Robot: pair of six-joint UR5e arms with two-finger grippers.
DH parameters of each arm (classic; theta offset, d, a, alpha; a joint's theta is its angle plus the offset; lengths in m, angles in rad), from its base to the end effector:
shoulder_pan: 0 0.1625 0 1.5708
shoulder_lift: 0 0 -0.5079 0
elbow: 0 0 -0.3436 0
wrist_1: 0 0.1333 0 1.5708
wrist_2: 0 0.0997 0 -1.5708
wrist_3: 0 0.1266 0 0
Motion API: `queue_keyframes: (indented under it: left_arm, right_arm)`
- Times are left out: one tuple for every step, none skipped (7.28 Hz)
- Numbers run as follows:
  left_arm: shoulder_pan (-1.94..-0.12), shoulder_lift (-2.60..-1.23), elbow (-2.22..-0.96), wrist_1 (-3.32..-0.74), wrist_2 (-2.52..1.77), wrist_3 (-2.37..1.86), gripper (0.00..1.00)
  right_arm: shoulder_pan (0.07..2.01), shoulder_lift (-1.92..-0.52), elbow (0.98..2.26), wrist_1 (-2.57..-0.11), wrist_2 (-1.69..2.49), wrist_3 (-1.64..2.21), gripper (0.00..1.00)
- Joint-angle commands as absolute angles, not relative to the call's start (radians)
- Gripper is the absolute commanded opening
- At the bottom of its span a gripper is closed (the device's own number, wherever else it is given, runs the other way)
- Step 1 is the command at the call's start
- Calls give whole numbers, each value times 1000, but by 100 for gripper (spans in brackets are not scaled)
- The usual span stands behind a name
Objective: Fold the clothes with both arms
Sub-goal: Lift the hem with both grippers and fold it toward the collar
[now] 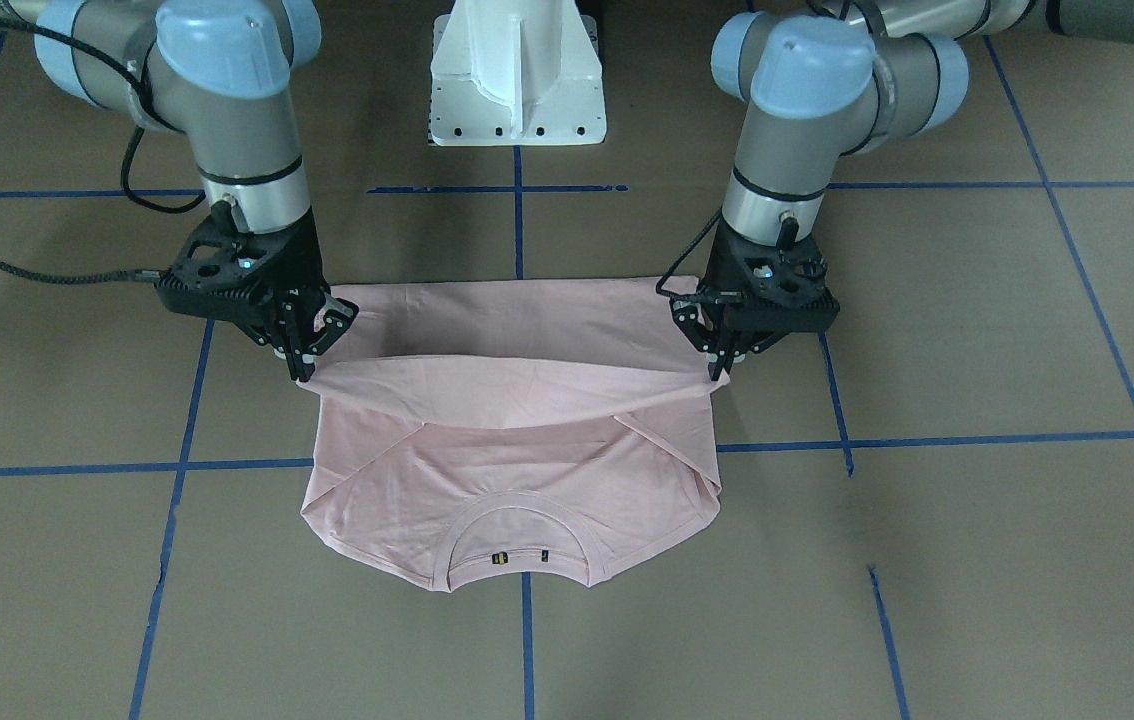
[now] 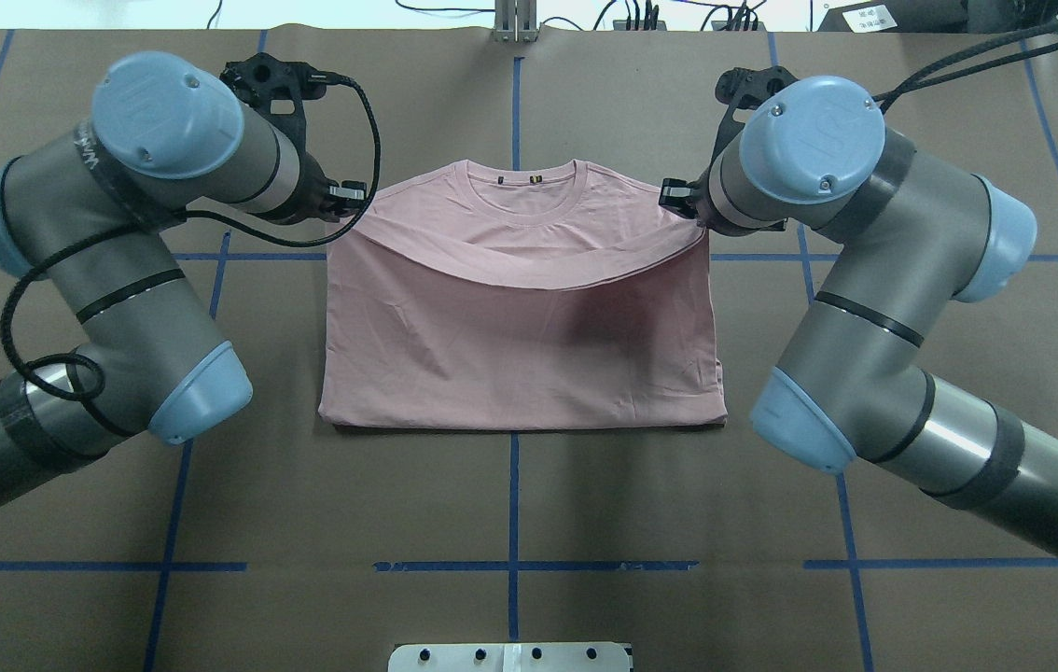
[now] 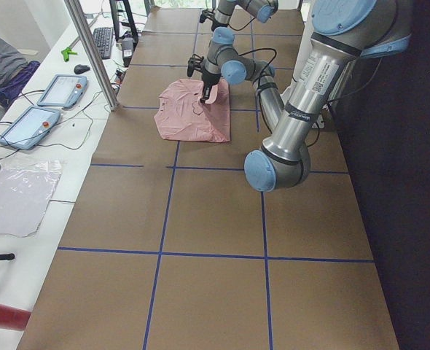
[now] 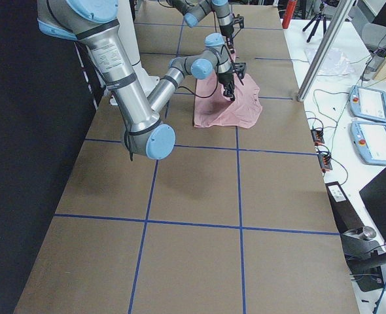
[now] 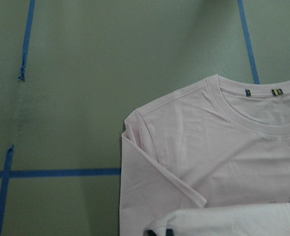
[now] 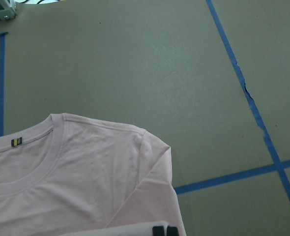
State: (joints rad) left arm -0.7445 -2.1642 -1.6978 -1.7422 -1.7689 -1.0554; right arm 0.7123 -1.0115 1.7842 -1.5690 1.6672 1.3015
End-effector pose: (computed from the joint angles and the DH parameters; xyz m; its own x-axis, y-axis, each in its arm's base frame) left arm 0.4424 -0.5550 0.3573 0.6738 0.0363 -0.7380 0.2524 0.9274 0.2760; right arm -0.4317 -0.5328 0.3735 0.6810 0.2382 0.6925 -0.4340 0.8929 0.1198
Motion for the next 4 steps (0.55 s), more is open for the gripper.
queue_keyframes:
  left_arm:
    - [-765, -2218, -1487, -1903, -1756, -1043, 0]
    - [-772, -2238, -1404, -1970, -1744, -1043, 0]
    - [-773, -2268, -1319, -2014, -1714, -1025, 0]
    - [-775, -2275, -1283, -2035, -1713, -1017, 0]
  right_arm:
    - [747, -939, 1553, -1423, 1667, 1286, 0]
    - [762, -908, 1452, -1364, 1667, 1269, 0]
    - [776, -879, 1366, -1317, 1669, 1259, 0]
    - [776, -870, 1318, -1290, 1669, 1250, 0]
